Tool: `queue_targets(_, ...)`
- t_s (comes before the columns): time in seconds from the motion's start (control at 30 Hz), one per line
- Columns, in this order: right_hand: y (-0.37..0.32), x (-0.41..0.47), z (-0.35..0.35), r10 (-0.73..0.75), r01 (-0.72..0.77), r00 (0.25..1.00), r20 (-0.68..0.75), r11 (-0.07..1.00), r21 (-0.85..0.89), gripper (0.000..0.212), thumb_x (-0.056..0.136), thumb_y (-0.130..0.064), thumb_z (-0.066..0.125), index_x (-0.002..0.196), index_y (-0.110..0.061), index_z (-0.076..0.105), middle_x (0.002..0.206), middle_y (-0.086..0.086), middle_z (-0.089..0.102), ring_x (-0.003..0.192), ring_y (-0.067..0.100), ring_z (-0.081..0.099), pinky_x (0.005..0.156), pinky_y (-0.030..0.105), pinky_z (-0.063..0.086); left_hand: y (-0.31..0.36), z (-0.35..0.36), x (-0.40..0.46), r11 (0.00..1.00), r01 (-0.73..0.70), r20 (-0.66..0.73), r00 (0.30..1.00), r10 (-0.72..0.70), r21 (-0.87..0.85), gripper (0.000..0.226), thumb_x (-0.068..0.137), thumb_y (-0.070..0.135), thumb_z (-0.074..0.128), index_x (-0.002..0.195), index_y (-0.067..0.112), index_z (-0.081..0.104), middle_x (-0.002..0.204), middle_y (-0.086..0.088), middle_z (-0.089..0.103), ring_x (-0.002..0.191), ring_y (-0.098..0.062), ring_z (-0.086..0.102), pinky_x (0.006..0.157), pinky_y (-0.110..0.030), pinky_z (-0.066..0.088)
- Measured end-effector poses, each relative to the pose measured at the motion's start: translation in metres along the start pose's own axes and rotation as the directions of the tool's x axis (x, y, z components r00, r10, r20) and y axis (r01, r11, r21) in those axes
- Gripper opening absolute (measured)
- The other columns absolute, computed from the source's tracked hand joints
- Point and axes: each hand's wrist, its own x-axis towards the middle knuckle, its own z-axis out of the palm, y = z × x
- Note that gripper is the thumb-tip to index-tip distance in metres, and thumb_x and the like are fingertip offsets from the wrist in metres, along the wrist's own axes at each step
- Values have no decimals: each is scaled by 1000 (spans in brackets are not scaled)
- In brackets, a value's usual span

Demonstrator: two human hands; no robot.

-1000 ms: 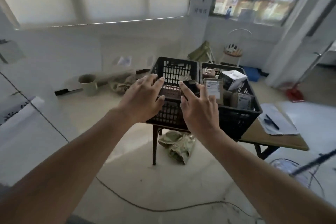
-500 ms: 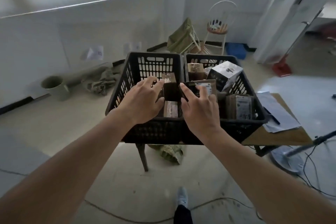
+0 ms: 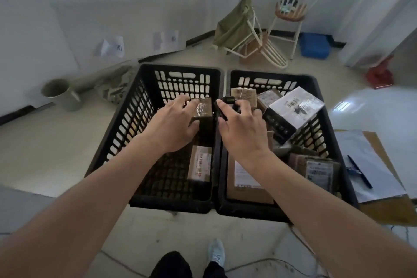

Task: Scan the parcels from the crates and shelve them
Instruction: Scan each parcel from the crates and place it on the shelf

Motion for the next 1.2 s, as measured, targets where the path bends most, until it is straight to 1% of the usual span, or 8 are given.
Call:
queue_targets(0.17, 2, 51, 15, 4, -4, 999, 48, 1000, -1, 52, 110, -42, 50, 161, -38, 43, 154, 13, 47, 123, 41, 55, 96, 52, 55, -20, 18, 50, 1000, 8, 49, 999, -7, -22, 64, 104, 41, 54, 161, 19, 35, 159, -10, 40, 142, -30, 48, 114, -48, 47)
queue_targets(0.4, 7, 108, 33, 55, -50, 994, 94, 998, -45, 50, 110, -43, 48, 160, -41, 42, 149, 11, 49, 121, 39, 55, 97, 49, 55, -46, 55, 122, 997, -50, 153, 986, 59, -64, 60, 103, 38, 57, 157, 18, 41, 157, -10, 42, 136, -30, 52, 103, -42, 50)
queue_targets(0.63, 14, 144, 47, 81, -73, 985, 152, 996, -56, 50, 111, -42, 47, 161, -41, 41, 151, 9, 47, 126, 40, 53, 102, 49, 51, -66, 101, 181, 998, -6, 307, 952, 23, -58, 58, 102, 44, 57, 155, 25, 42, 159, -13, 38, 139, -36, 49, 106, -52, 52)
queue_targets(0.73, 16, 149, 53, 77, -70, 983, 166, 997, -45, 51, 111, -41, 49, 161, -40, 40, 153, 10, 46, 130, 40, 51, 105, 51, 50, -65, 116, 193, 997, 72, 387, 921, -52, -36, 68, 100, 54, 58, 160, 32, 33, 160, -14, 34, 138, -41, 49, 106, -55, 50)
queue_targets(0.87, 18, 151, 58, 82, -80, 985, 151, 997, -20, 53, 110, -41, 51, 161, -40, 39, 154, 10, 46, 132, 38, 50, 106, 50, 50, -55, 126, 199, 975, 219, 411, 892, -187, -32, 86, 92, 63, 67, 162, 43, 22, 164, -15, 21, 128, -45, 54, 93, -51, 54)
queue_targets(0.97, 18, 150, 61, 77, -75, 988, 131, 997, -17, 54, 109, -41, 52, 161, -41, 39, 154, 9, 46, 132, 37, 51, 104, 48, 51, -57, 128, 202, 927, 361, 478, 835, -271, -105, 95, 89, 60, 74, 162, 54, 14, 166, -17, 15, 135, -47, 48, 98, -52, 55)
queue_targets(1.1, 18, 146, 62, 78, -79, 991, 113, 997, 8, 53, 109, -42, 53, 161, -40, 41, 152, 9, 47, 128, 36, 52, 101, 48, 53, -69, 124, 200, 831, 501, 583, 759, -288, -242, 97, 85, 38, 84, 161, 50, 24, 162, -16, 16, 134, -47, 47, 89, -45, 56)
queue_targets(1.2, 18, 145, 63, 69, -70, 994, 86, 997, 18, 53, 109, -41, 53, 160, -40, 42, 152, 9, 47, 128, 36, 53, 100, 48, 53, -72, 127, 194, 780, 557, 604, 736, -306, -284, 87, 80, 38, 87, 151, 45, 38, 156, -17, 24, 127, -47, 50, 91, -48, 58)
